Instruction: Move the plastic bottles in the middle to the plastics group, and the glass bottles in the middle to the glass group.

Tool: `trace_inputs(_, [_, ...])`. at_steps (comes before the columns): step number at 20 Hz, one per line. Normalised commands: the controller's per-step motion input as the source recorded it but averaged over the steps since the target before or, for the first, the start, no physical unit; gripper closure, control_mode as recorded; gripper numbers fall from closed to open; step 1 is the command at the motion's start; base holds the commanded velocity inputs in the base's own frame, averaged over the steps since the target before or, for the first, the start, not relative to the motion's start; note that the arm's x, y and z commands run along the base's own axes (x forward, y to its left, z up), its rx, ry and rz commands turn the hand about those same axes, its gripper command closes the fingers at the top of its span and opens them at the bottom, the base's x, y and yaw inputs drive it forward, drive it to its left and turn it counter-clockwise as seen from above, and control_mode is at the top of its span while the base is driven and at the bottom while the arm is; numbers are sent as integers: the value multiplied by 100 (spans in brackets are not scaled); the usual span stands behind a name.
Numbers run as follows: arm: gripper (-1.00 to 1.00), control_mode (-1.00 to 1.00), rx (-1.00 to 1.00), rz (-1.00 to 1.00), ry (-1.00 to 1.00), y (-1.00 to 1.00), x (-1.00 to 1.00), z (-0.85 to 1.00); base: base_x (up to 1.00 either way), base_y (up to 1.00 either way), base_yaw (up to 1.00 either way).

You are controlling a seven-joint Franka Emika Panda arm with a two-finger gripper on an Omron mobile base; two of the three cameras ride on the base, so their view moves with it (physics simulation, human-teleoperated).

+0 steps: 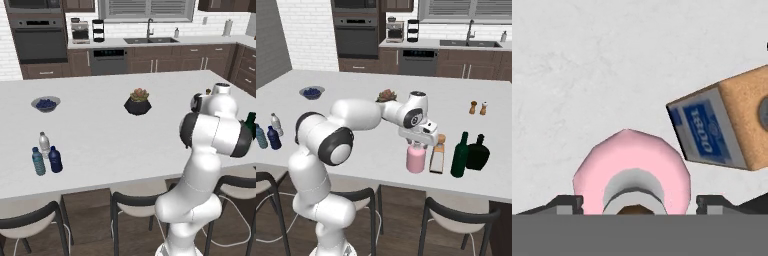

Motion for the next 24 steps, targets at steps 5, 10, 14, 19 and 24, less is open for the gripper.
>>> trace_inputs(5, [-100,-100,0,0,0,6,-24,30,0,0,0])
trace_inputs(10, [-100,-100,0,4,0,35,-43,50,0,0,0])
trace_inputs(14, [-100,-100,-9,15,0,77,-70,21,0,0,0])
trace_inputs(19, [-100,-100,-4,19,0,90,-55,23,0,0,0])
trace_inputs(24, [-100,-100,0,22,0,85,-58,26,0,0,0])
